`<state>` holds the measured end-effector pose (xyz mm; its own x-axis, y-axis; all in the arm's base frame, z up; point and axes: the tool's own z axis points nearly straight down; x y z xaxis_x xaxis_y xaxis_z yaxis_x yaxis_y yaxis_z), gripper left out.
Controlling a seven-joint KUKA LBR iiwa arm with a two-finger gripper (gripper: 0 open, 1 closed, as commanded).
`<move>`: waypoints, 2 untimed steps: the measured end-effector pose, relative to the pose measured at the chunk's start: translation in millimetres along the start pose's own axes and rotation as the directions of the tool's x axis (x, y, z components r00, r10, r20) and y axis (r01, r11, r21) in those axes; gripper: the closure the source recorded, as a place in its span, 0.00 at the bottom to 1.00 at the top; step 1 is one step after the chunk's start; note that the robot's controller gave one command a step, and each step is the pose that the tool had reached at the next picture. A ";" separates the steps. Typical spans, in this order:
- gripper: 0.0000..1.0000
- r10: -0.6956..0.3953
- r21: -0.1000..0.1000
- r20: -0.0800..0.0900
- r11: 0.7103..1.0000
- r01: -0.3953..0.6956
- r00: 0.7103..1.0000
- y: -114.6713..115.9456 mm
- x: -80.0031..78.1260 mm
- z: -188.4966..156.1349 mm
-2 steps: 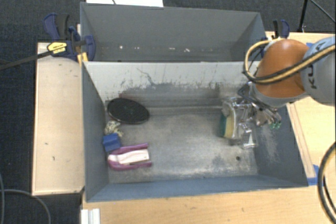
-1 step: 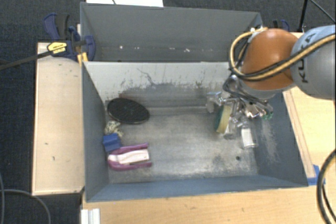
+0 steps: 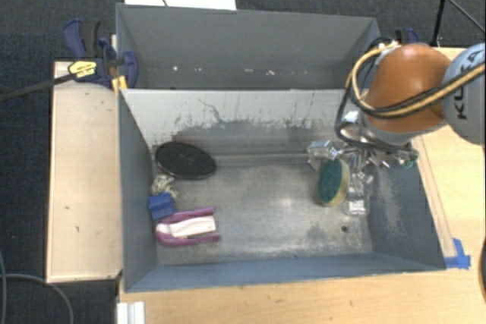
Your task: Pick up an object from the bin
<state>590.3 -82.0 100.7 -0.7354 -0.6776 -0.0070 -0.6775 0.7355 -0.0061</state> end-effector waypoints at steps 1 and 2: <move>0.00 -0.106 -0.008 -0.003 0.994 0.106 0.994 -11.5 6.3 28.9; 0.00 -0.100 -0.007 0.001 0.995 0.100 0.995 -11.5 4.2 26.8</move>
Offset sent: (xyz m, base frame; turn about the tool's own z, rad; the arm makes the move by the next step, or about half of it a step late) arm 0.0021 -0.0144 -0.0307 -0.1091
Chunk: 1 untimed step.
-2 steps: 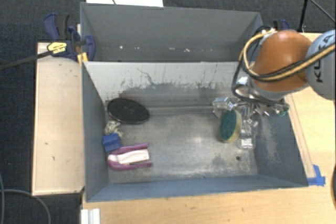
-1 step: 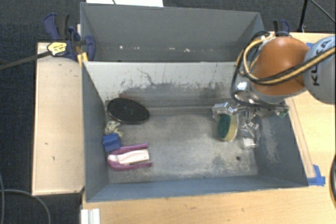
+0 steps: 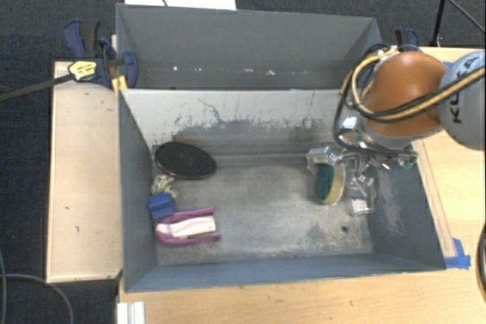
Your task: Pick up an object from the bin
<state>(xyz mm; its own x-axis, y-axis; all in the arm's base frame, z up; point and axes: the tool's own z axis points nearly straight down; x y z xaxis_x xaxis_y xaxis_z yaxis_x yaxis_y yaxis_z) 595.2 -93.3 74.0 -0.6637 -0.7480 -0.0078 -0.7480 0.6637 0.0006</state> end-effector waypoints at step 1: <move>1.00 0.001 -0.001 -0.002 1.000 -0.001 1.000 0.3 0.6 1.2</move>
Offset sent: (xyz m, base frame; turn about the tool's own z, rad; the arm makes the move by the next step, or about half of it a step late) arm 0.0000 0.0000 0.0000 0.0000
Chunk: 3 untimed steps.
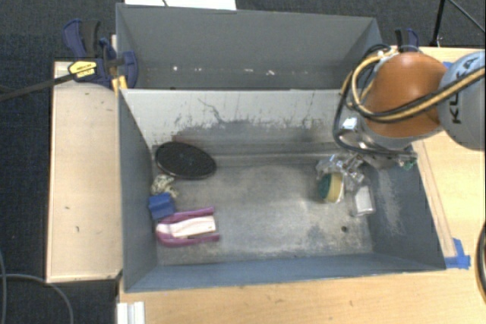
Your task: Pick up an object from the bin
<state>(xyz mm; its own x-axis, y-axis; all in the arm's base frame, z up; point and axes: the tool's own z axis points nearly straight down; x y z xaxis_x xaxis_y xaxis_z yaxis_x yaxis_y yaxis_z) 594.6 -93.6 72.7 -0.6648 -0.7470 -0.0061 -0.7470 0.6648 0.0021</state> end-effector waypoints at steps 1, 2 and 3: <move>1.00 0.002 0.002 -0.002 1.000 -0.002 1.000 0.3 -1.4 -0.9; 1.00 0.007 0.008 0.000 1.000 -0.007 1.000 -0.7 -3.0 -48.6; 1.00 0.013 0.007 0.000 1.000 -0.013 1.000 -1.5 -3.8 -54.6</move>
Offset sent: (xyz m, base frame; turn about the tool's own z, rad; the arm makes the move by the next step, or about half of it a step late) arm 0.0001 0.0001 0.0007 0.0000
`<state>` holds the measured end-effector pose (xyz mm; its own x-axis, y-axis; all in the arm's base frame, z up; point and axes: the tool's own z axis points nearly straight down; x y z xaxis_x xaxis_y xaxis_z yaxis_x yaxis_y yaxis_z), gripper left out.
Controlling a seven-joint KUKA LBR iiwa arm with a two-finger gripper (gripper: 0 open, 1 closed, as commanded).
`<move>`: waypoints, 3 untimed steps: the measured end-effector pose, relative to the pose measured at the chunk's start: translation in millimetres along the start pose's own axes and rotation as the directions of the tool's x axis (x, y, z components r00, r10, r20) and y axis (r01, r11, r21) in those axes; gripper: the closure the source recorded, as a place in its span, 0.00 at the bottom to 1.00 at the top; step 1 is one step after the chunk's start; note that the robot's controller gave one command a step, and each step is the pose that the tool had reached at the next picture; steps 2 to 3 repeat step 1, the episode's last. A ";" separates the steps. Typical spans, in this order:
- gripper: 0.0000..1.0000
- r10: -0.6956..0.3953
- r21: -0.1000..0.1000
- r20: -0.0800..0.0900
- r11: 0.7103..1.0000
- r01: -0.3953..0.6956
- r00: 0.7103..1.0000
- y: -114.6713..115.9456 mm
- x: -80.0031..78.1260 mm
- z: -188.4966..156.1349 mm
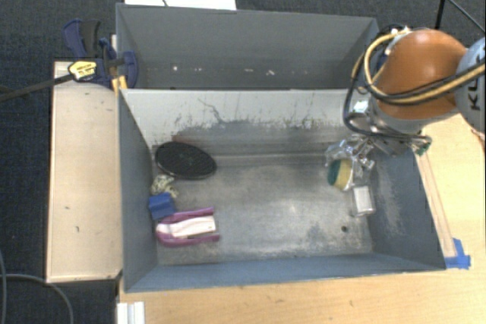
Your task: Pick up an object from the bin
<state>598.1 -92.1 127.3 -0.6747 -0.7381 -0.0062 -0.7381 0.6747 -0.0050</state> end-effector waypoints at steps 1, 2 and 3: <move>1.00 0.009 0.001 -0.001 1.000 -0.009 1.000 -1.4 -1.7 -45.0; 1.00 0.009 0.001 -0.001 1.000 -0.009 1.000 -1.4 -1.7 -45.0; 1.00 0.009 0.001 -0.001 1.000 -0.009 1.000 -1.4 -1.7 -45.0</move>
Offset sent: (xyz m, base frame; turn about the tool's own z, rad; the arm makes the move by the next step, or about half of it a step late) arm 0.0000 0.0000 0.0416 0.0000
